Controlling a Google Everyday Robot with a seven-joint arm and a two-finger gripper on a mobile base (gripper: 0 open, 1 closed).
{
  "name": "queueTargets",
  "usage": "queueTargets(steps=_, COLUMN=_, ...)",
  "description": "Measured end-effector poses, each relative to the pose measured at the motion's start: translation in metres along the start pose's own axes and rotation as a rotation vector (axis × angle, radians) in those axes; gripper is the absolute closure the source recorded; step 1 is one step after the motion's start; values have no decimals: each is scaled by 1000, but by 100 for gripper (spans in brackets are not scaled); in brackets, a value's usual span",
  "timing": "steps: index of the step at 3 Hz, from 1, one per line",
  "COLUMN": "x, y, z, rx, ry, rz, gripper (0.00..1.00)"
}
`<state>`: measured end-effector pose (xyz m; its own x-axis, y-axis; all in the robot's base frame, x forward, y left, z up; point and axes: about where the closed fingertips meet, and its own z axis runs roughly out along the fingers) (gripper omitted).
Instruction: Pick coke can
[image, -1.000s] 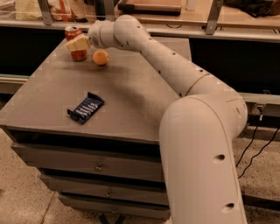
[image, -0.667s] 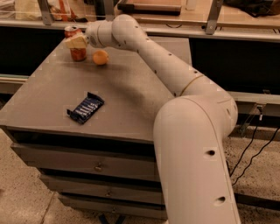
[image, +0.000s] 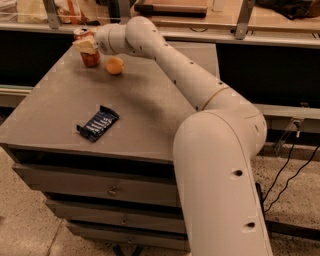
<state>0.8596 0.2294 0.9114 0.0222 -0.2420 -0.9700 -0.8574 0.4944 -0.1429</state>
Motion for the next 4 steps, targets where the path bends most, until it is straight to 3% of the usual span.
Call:
queueTargets(steps=1, x=-14, y=-8, z=-14, rx=30, ry=-12, rz=17, gripper=92)
queueTargets(steps=2, x=-32, y=-21, z=-35, rx=86, ry=-11, rz=40, gripper=100)
queueTargets(steps=4, x=-62, y=-45, z=-85, rx=100, ry=-80, rz=107, gripper=100)
